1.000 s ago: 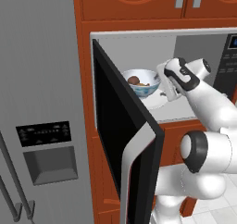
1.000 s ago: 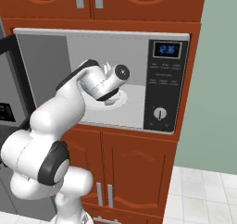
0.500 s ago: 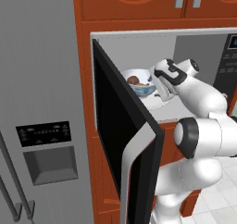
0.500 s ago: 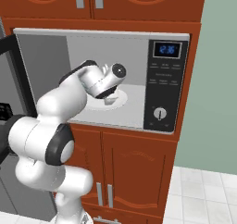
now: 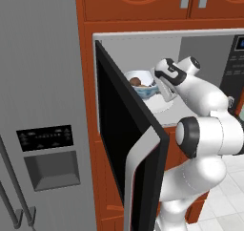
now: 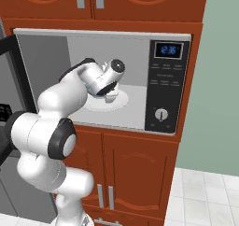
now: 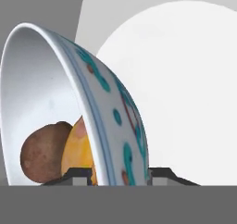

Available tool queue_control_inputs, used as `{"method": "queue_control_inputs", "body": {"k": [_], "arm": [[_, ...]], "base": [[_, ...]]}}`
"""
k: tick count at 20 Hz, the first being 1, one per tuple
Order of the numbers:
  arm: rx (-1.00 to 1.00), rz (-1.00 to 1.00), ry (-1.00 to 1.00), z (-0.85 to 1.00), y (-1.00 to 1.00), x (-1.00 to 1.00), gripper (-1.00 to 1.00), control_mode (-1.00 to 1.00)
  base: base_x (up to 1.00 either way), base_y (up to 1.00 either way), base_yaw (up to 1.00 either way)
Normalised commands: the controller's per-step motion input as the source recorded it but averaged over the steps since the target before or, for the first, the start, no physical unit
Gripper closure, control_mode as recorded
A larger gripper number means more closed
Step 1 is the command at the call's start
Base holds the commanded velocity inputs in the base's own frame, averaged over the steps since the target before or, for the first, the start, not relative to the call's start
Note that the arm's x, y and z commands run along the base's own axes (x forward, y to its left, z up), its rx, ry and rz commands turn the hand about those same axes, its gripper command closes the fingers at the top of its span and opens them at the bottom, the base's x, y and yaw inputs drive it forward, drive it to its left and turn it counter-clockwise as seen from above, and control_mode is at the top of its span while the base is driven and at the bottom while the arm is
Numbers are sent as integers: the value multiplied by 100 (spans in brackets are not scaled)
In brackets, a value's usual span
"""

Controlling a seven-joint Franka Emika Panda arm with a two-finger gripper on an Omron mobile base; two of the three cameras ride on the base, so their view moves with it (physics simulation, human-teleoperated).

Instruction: The microwave is finished heating the chicken drumstick and potato. Take the bowl containing the food and place it on the dining counter.

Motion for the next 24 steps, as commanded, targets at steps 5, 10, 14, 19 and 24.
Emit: {"method": "queue_control_inputs", "body": {"k": [5,10,14,19,24], "arm": [[0,0,-2,0,0,-1,100,-100],[0,0,-7,0,-3,-33,100,-100],[0,-4,-19,13,-31,-90,100,-100],[0,-7,-15,64,-42,-100,100,-100],[0,-5,-2,99,-16,-100,100,-100]], "base": [[0,0,0],[0,0,0],[0,0,0],[0,0,0],[0,0,0]]}}
